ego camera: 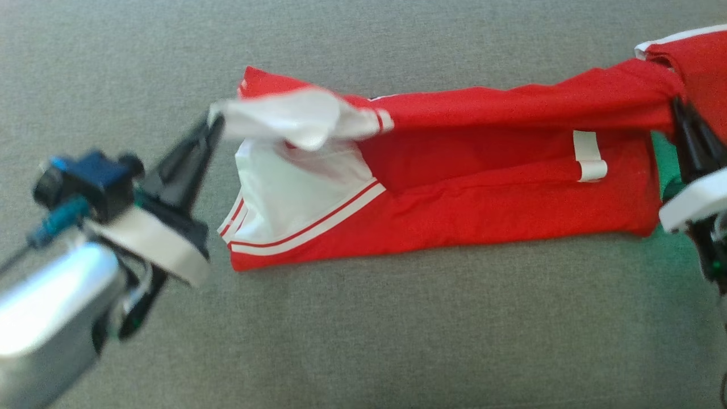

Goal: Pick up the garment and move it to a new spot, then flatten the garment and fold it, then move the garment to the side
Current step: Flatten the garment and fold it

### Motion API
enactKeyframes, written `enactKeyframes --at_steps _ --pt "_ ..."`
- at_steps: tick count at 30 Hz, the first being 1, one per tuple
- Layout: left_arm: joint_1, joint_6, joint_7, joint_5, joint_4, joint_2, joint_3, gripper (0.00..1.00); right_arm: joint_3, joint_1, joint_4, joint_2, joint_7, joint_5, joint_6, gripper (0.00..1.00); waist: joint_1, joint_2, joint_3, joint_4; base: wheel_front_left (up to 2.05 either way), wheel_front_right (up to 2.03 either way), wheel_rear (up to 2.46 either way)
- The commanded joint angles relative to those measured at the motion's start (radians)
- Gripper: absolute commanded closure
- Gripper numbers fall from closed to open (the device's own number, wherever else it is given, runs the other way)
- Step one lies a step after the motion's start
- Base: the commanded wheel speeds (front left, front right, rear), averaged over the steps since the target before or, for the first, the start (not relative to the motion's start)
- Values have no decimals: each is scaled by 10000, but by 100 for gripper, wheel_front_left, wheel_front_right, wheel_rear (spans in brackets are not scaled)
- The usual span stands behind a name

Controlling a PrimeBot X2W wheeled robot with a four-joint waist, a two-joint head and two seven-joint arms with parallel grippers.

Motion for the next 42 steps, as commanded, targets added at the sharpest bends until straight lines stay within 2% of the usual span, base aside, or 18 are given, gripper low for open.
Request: enactKeyframes --at_steps 1,4,9,10,11,12,13,14,15,16,17,22,30,38,42 --pt "174 360 -267 -174 -523 536 423 100 -176 482 -483 -151 -15 -113 -9 100 1 0 -36 51 0 0 0" --pt "1162 942 -588 -495 -1024 432 468 100 -554 1156 -881 88 113 -235 -9 100 1 0 -57 60 0 0 0" --pt "1850 1142 -756 -652 -1074 212 492 100 -845 1562 -1117 350 251 -388 -9 100 1 0 -28 78 0 0 0" --pt "1957 1153 -781 -655 -1039 138 496 100 -889 1636 -1161 395 287 -419 -9 86 1 0 -23 87 0 0 0" --pt "2031 1147 -800 -624 -976 61 485 100 -952 1712 -1191 433 322 -444 -9 52 1 0 -22 99 0 0 0" --pt "2071 1147 -820 -568 -888 -34 501 100 -1040 1795 -1199 473 376 -452 -9 4 1 0 -29 112 0 0 0" --pt "2121 1148 -842 -546 -790 -159 558 89 -1169 1878 -1197 515 406 -469 -9 0 1 0 -47 119 0 0 0" --pt "2191 1133 -857 -535 -678 -276 597 84 -1295 1972 -1195 564 431 -497 -9 0 1 0 -81 115 0 0 0" --pt "2264 1113 -868 -497 -558 -372 611 68 -1387 2088 -1214 613 462 -515 -9 0 1 0 -128 107 0 0 0" --pt "2353 1130 -878 -484 -434 -472 655 44 -1481 2219 -1249 664 496 -504 -9 0 1 0 -185 95 0 0 0" --pt "2457 1167 -887 -485 -324 -575 722 0 -1572 2359 -1301 700 521 -486 -9 0 1 0 -244 79 0 0 0" --pt "3186 1407 -906 -145 -53 -1000 1231 0 -2040 3095 -1587 929 493 -409 -9 0 1 0 -763 -71 0 0 0" --pt "5242 2171 -910 1536 -461 -2212 3461 0 -2420 3842 -1928 1733 675 -322 -9 0 1 0 -1811 -121 0 0 0" --pt "7119 2083 -911 3849 -1153 -3915 4998 0 -2956 2965 -900 2413 1038 -1062 -9 0 1 0 -2389 332 0 0 0" --pt "7636 1771 -911 4597 -1015 -4550 5347 0 -3657 2115 96 2681 1146 -1678 -9 0 1 0 -2420 711 0 0 0"
